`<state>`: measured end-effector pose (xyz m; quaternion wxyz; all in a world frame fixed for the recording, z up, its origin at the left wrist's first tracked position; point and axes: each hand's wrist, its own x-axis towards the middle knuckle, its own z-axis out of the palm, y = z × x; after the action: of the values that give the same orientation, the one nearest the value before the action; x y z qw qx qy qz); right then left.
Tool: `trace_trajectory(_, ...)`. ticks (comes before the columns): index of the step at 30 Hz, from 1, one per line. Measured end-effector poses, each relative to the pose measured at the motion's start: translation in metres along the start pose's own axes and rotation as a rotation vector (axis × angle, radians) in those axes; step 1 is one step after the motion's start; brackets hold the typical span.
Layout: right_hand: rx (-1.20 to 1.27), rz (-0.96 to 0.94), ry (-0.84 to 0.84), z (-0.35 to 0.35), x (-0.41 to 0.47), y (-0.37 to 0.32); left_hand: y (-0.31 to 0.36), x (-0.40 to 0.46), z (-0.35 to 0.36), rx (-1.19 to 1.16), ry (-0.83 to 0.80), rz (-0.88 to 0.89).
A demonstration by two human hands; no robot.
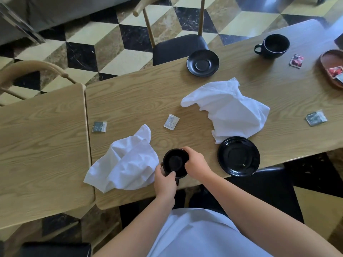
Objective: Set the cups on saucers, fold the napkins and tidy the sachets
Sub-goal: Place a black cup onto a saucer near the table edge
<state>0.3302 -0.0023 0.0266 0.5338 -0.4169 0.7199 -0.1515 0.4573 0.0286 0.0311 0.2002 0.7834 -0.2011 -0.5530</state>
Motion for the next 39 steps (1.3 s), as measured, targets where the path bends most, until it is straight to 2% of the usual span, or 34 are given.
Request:
trace_trajectory(3,0.150,0.030,0.121,-0.012,-0.016,0.011,0.011,-0.009,0.013,0.153,-0.048,0.223)
trace_trajectory(6,0.188,0.059,0.201,-0.035,-0.026,0.025,0.021,-0.017,0.030,0.248,-0.170,0.316)
trace_trajectory(10,0.232,0.123,0.261,-0.062,-0.039,0.050,0.031,-0.028,0.053,0.303,-0.300,0.291)
trace_trajectory(16,0.354,0.170,0.358,-0.093,-0.059,0.076,0.030,-0.037,0.094,0.379,-0.344,0.275)
trace_trajectory(24,0.393,0.256,0.419,-0.114,-0.078,0.114,0.021,-0.048,0.130,0.304,-0.470,0.199)
trace_trajectory(33,0.535,0.288,0.524,-0.110,-0.076,0.130,0.029,-0.057,0.143,0.420,-0.472,0.268)
trace_trajectory(39,0.536,0.281,0.525,-0.115,-0.067,0.131,0.035,-0.048,0.154,0.440,-0.454,0.279)
